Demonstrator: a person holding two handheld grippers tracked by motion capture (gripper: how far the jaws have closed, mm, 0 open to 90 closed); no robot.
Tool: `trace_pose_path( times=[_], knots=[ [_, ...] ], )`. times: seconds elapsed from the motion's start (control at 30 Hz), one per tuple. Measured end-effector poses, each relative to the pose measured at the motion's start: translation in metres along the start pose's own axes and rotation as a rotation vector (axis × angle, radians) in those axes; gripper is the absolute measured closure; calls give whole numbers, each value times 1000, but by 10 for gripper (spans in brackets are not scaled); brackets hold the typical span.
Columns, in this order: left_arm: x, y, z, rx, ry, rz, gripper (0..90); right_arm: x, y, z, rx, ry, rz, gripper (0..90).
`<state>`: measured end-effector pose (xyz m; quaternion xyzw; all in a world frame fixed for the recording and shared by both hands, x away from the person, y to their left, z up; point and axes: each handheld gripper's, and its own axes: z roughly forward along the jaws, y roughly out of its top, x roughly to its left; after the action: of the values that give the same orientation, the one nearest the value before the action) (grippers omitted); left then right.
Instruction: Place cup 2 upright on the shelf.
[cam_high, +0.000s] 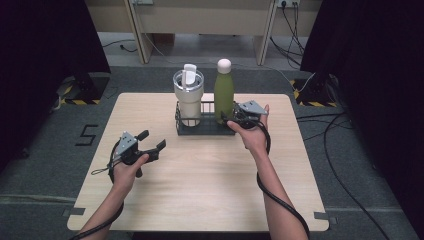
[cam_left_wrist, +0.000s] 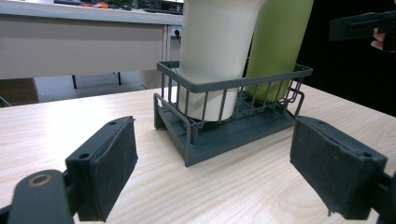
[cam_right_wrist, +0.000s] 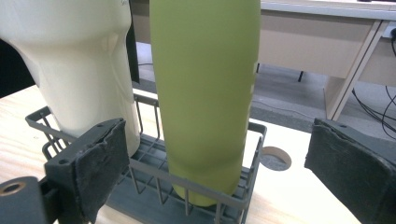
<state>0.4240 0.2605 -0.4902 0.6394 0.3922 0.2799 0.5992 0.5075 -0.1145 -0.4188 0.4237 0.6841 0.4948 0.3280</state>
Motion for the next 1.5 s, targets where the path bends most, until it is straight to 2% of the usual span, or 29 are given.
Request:
trace_pose_path(
  times=[0.9, 1.5],
  knots=[
    [0, 0, -1, -1, 2, 0, 141, -9, -30, -31, 12, -28, 13, 69],
    [0, 0, -1, 0, 5, 0, 141, -21, -49, -55, 15, -52, 21, 72]
  ],
)
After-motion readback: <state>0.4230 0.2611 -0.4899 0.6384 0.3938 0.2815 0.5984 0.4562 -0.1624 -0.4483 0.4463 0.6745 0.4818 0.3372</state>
